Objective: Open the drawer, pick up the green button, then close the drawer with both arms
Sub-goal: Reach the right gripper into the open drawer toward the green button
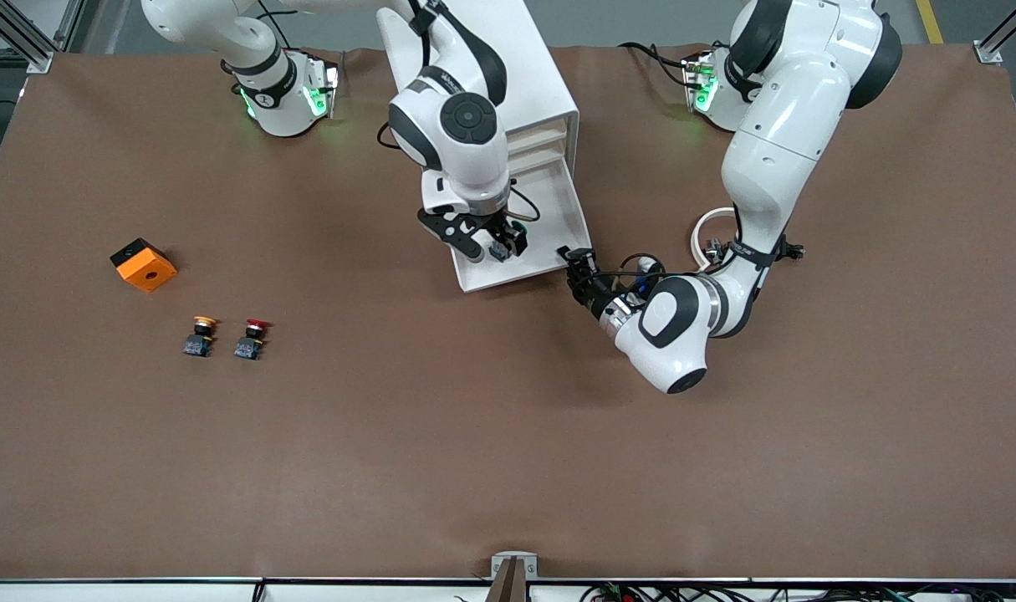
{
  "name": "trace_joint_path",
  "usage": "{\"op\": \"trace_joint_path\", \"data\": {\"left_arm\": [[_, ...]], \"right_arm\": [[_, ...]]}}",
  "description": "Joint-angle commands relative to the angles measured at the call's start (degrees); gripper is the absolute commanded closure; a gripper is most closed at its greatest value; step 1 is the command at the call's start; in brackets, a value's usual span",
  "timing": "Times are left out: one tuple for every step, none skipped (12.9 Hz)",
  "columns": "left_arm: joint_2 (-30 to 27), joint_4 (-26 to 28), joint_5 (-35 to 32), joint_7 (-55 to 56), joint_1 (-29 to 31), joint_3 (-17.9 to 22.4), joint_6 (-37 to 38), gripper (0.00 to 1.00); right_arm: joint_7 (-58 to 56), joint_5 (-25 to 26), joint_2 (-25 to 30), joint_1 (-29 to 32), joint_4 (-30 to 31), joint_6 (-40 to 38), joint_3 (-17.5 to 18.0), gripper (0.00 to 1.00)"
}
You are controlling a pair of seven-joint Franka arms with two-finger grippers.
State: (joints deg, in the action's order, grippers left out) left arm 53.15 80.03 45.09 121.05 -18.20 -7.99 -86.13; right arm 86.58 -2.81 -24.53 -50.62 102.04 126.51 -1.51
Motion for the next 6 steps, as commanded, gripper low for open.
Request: {"op": "trace_joint_path", "data": {"left_arm": [[0.8, -2.8, 2.4, 0.2, 0.5, -0.3, -4.0, 0.40], [0.8, -2.8, 2.4, 0.2, 0.5, -0.3, -4.0, 0.02], [0.8, -2.8, 2.4, 0.2, 0.4, -0.3, -4.0, 0.00], [0.7, -2.8, 2.4, 0.3, 0.2, -0.3, -4.0, 0.00], [0.7, -2.8, 2.4, 0.2, 0.2, -0.3, -4.0, 0.00], [0.6, -2.8, 2.4, 0.2, 0.2, -0.3, -4.0, 0.00]], "right_arm": [[3.0, 2.4, -3.2, -1.9, -1.8, 1.8, -0.8, 0.00], [3.0, 2.6, -3.8, -1.9, -1.8, 2.2, -0.8, 0.00], [3.0, 2.8, -4.2, -1.9, -1.8, 2.2, -0.8, 0.00], [3.0, 3.3, -4.4, -1.9, -1.9, 2.3, -0.8, 0.00], [2.9, 3.5, -4.6, -1.9, -2.3, 2.3, -0.8, 0.00], [2.9, 3.5, -5.2, -1.9, -2.6, 2.3, -0.8, 0.00]]}}
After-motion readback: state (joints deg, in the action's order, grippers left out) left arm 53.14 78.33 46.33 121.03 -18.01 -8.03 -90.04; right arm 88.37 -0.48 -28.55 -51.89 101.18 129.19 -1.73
